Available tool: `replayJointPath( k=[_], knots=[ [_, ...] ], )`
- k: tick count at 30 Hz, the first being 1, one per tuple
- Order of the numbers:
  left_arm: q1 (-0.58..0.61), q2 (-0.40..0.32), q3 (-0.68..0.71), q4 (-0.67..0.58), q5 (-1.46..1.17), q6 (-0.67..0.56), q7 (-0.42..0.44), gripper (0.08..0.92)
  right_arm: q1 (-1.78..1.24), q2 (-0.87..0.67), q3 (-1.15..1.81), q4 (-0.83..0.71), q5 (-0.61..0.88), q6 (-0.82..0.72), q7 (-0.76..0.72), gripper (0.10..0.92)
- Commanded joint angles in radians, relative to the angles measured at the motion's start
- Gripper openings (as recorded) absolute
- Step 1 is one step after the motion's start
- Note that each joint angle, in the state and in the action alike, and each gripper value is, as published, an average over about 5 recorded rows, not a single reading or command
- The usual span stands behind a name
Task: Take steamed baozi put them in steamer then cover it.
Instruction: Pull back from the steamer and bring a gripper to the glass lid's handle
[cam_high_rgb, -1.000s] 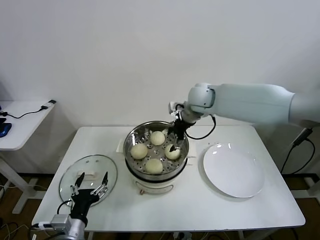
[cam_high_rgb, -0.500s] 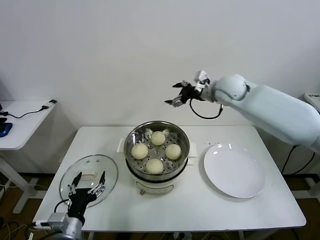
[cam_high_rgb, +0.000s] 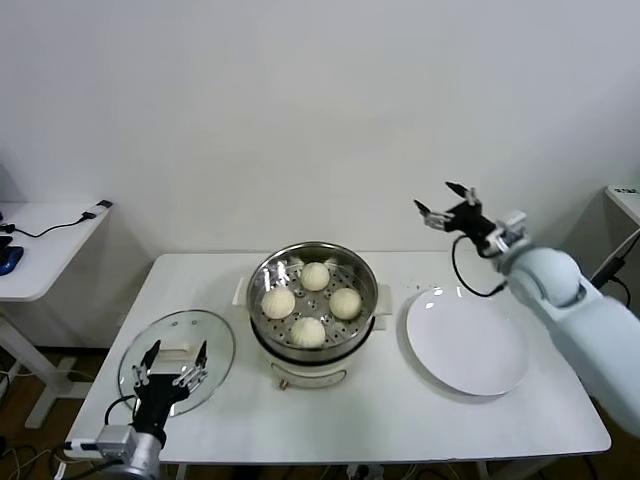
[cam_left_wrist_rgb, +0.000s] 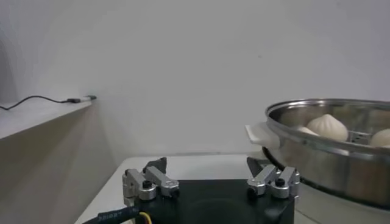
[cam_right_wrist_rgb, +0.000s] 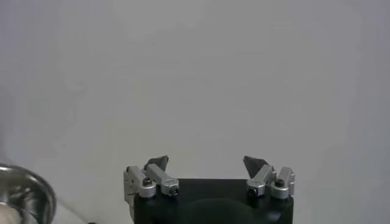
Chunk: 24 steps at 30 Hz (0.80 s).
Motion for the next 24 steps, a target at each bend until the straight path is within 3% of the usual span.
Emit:
replayJointPath(
  k=[1, 7, 11, 17, 20, 24],
  knots=[
    [0.000, 0.014, 0.002, 0.048, 0.108, -0.078, -0.021, 0.823, -0.737, 0.253, 0.592, 0.071, -0.164, 0.224, -0.003, 0.823],
    [-0.001, 0.035, -0.008, 0.072, 0.257, -0.132, -0.042, 0.823, -0.825, 0.406, 0.571, 0.067, -0.203, 0.305, -0.015, 0.823],
    [-0.016, 0.064, -0.040, 0.141, 0.559, -0.229, -0.076, 0.823, -0.866, 0.473, 0.557, 0.074, -0.231, 0.316, -0.019, 0.823],
    [-0.055, 0.143, -0.037, 0.369, 1.173, -0.375, -0.389, 0.823, -0.889, 0.511, 0.525, 0.083, -0.269, 0.301, 0.007, 0.823],
    [-0.079, 0.170, -0.010, 0.489, 1.351, -0.352, -0.482, 0.823, -0.892, 0.505, 0.505, 0.092, -0.270, 0.292, 0.028, 0.823],
    [-0.125, 0.174, 0.009, 0.619, 1.448, -0.344, -0.536, 0.823, -0.894, 0.498, 0.488, 0.110, -0.269, 0.278, 0.049, 0.823]
  ],
)
